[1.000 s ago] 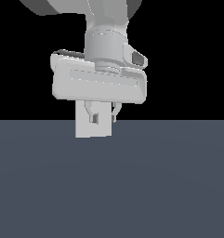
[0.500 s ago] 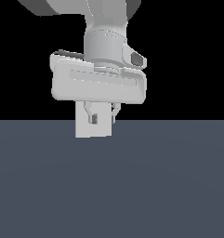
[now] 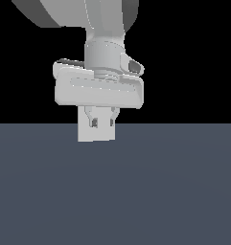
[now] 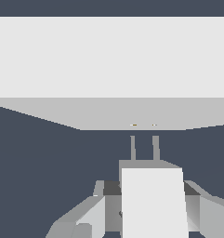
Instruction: Plug the charger into the wall socket.
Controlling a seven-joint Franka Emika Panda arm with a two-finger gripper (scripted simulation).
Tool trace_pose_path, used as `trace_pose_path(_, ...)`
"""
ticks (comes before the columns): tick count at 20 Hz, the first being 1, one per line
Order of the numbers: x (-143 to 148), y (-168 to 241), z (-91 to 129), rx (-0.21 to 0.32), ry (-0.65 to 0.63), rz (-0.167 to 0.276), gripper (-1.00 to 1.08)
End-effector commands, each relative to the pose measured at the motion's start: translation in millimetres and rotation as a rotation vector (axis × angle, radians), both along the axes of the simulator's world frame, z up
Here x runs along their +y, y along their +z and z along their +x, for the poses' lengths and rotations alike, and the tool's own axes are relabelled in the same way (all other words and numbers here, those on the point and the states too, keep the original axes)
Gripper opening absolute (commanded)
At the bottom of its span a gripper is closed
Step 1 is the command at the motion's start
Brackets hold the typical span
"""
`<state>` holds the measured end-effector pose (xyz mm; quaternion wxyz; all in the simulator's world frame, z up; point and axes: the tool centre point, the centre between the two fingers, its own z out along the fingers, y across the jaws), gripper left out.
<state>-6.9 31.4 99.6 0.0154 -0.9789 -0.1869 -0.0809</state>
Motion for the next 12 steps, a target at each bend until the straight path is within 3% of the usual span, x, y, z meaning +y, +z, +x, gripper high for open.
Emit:
trace_pose_path(1, 4, 0, 9, 0.0, 0.0, 0.0, -1.0)
trace_pose_path(12, 8, 0, 22, -0.001, 0.0, 0.0, -1.0)
